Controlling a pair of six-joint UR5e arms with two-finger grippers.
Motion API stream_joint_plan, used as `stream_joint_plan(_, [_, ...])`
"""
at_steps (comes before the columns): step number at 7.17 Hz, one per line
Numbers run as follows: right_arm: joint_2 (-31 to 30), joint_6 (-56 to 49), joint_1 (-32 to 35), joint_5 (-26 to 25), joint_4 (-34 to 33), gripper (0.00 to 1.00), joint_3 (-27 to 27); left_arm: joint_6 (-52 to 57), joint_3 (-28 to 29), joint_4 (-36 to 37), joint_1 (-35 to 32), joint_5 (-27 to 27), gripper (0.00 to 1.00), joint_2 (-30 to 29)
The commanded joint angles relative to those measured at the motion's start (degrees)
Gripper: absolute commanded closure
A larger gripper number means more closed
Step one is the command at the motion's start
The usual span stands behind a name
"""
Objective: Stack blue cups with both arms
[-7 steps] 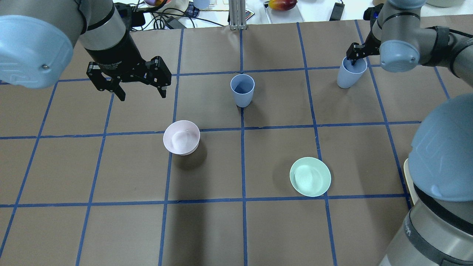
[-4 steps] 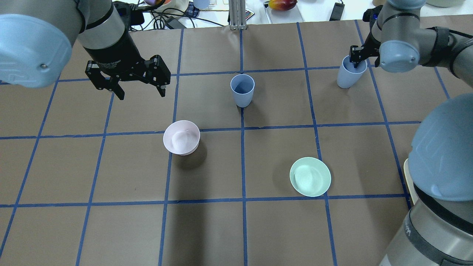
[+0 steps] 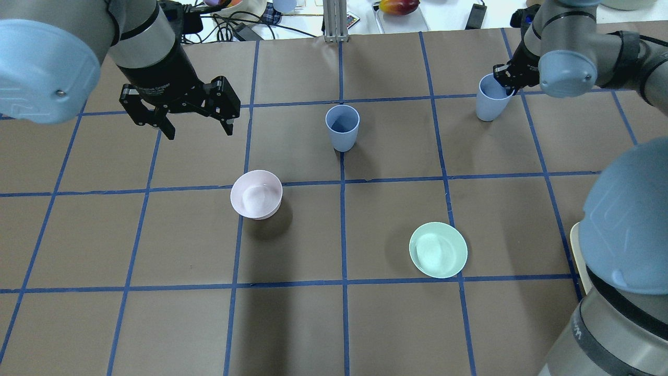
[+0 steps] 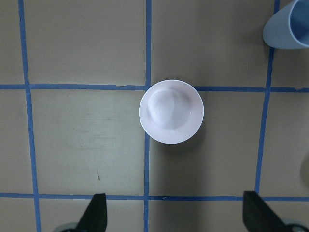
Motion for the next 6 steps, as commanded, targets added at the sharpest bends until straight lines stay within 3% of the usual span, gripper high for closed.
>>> stream_joint_plan(1, [-4.21,7.11,3.84,0.85,11.78,1.00,-4.86,0.00,-0.13,-0.07,0.00,0.00,0.00,0.06])
stream_joint_plan(2, [-5.54,15.25,8.39,1.03,17.42,1.00,-8.02,0.00,-0.04,-0.08,0.00,0.09,0.00,0.06])
stream_joint_plan(4, [-5.64,30.19,17.28,2.69,18.18,1.00,-10.77,0.00,0.05,-0.08,0.00,0.09,0.00,-0.02])
stream_joint_plan(6, [-5.38,36.15,23.18,2.88,17.83,1.00,-10.69,0.00,-0.13,-0.08,0.00,0.09,0.00,0.06])
